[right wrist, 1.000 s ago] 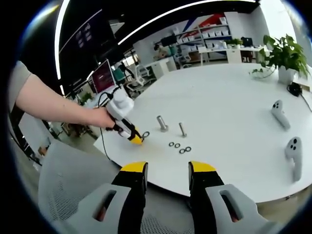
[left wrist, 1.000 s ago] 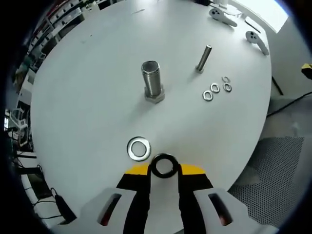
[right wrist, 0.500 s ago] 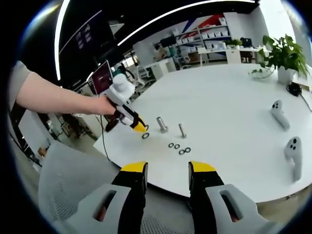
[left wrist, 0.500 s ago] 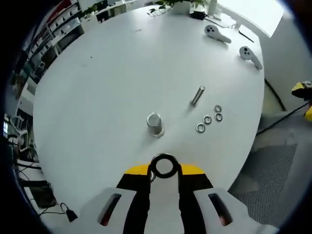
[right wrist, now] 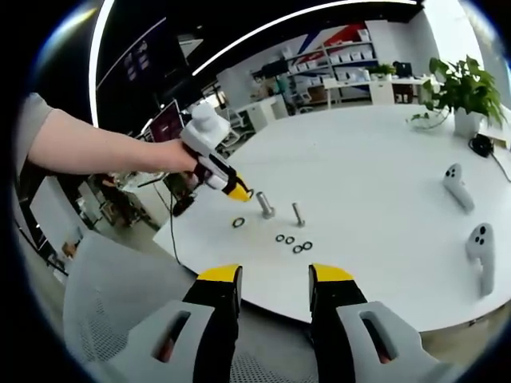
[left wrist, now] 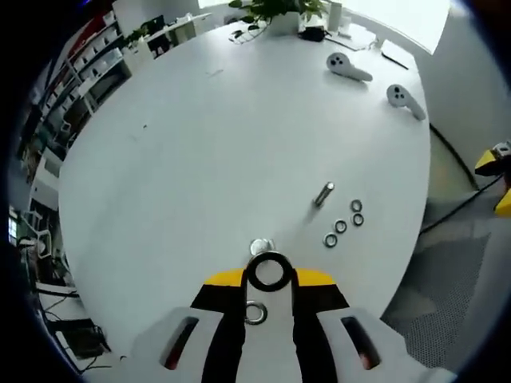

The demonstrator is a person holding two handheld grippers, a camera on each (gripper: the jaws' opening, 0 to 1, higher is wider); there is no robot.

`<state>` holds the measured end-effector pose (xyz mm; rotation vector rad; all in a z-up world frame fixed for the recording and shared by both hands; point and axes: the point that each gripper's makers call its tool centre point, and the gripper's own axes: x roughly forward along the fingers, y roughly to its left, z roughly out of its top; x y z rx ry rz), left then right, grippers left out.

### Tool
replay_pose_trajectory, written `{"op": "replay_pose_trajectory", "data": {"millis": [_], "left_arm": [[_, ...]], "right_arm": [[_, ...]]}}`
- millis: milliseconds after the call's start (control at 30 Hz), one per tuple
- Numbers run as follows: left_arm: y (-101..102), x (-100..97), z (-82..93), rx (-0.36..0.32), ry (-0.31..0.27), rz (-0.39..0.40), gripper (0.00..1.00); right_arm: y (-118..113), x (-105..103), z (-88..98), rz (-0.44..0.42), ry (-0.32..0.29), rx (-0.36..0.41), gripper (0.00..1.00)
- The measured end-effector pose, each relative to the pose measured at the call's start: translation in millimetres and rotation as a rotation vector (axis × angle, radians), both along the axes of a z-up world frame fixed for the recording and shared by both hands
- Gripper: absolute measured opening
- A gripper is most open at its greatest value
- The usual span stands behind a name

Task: Place the washer onto the threaded stud by aligning its center hole with the stud, sliding it down to the base, and recovering from edge contact or off-axis alignment until the washer reaches the visible bottom stop.

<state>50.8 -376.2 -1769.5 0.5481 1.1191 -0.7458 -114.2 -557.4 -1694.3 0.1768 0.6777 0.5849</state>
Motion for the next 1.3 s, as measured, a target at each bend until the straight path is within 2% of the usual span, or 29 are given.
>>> {"op": "replay_pose_trajectory", "data": {"millis": [200, 633, 700, 867, 1300], "left_arm": [[-2, 6.6, -4.4, -0.008, 0.012, 0.021, 0.19], [-8, 12.8, -13.6, 0.024, 0.022, -0.003, 0.19], [-6, 13.0, -15.3, 0.052, 0.022, -0.032, 0.19], [-9, 16.4, -17.2, 0.046, 0.035, -0.027, 0.19], [-11, 16.9, -38.9, 0.114, 0.078, -0.071, 0.19]], "right_arm": [[0, 0, -0.3, 0.000, 0.000, -0.001, 0.36], [-1, 1, 0.0, -0.006, -0.001, -0.001, 0.36], [-1, 0, -0.4, -0.005, 0.000, -0.002, 0.36], [-1, 1, -0.1, -0.005, -0.002, 0.000, 0.36], [-2, 1, -0.2, -0.009, -0.002, 0.000, 0.36]]}}
